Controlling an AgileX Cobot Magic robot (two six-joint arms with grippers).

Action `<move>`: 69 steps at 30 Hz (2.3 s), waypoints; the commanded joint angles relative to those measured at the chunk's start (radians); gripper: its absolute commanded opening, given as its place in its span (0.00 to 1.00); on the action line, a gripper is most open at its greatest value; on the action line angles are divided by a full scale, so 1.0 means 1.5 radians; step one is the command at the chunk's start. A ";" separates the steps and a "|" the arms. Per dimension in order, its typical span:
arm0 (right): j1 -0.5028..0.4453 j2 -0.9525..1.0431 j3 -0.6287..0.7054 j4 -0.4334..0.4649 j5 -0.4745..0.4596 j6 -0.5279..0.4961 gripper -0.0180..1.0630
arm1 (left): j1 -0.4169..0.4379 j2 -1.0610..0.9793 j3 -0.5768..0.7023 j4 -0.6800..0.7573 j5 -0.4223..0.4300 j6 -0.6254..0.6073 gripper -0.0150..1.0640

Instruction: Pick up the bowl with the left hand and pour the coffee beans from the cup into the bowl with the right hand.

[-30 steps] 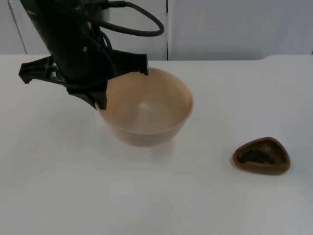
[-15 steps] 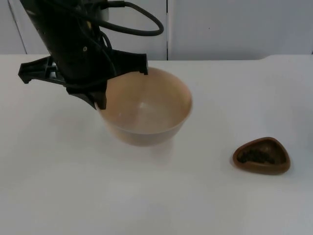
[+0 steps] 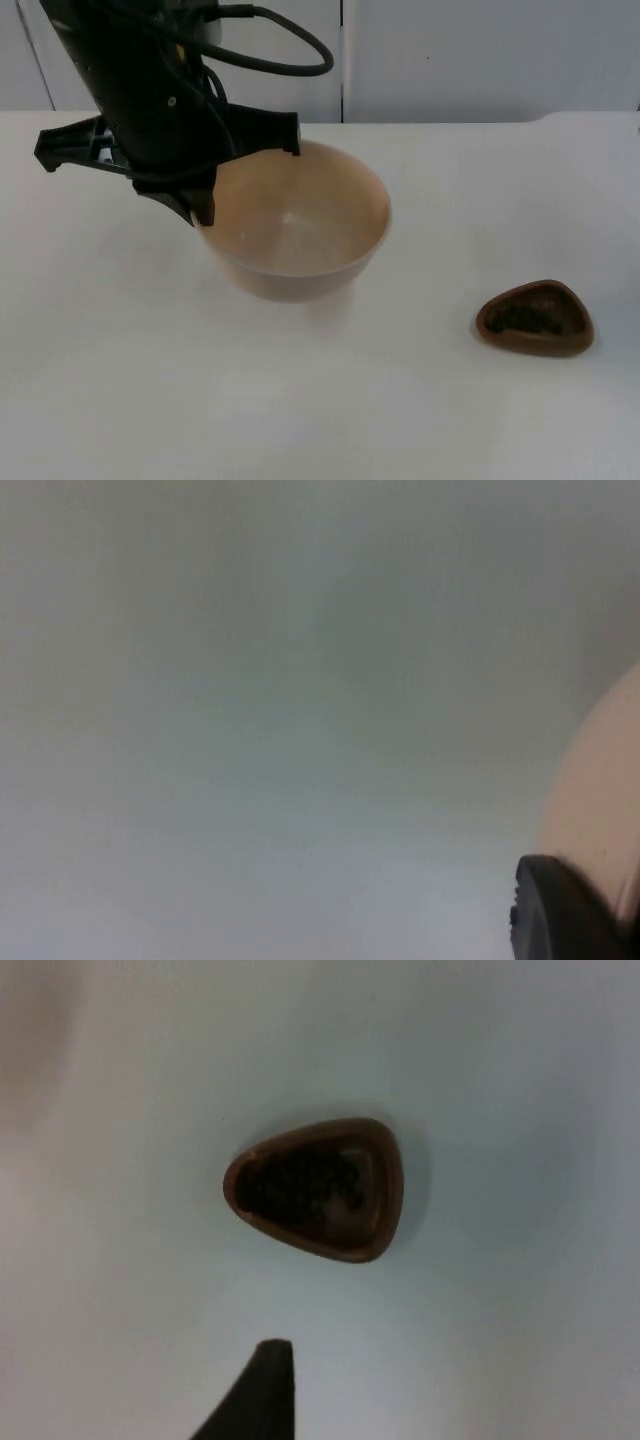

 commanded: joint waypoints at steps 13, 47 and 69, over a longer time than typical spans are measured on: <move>0.020 0.167 -0.028 -0.059 -0.042 0.115 0.99 | -0.001 -0.004 -0.005 0.004 -0.001 -0.003 0.01; 0.018 0.370 -0.025 -0.071 -0.190 0.173 0.94 | -0.001 -0.004 -0.005 0.012 -0.008 -0.003 0.01; 0.018 0.410 -0.025 -0.088 -0.217 0.207 0.82 | -0.001 -0.004 -0.005 0.021 -0.008 -0.003 0.01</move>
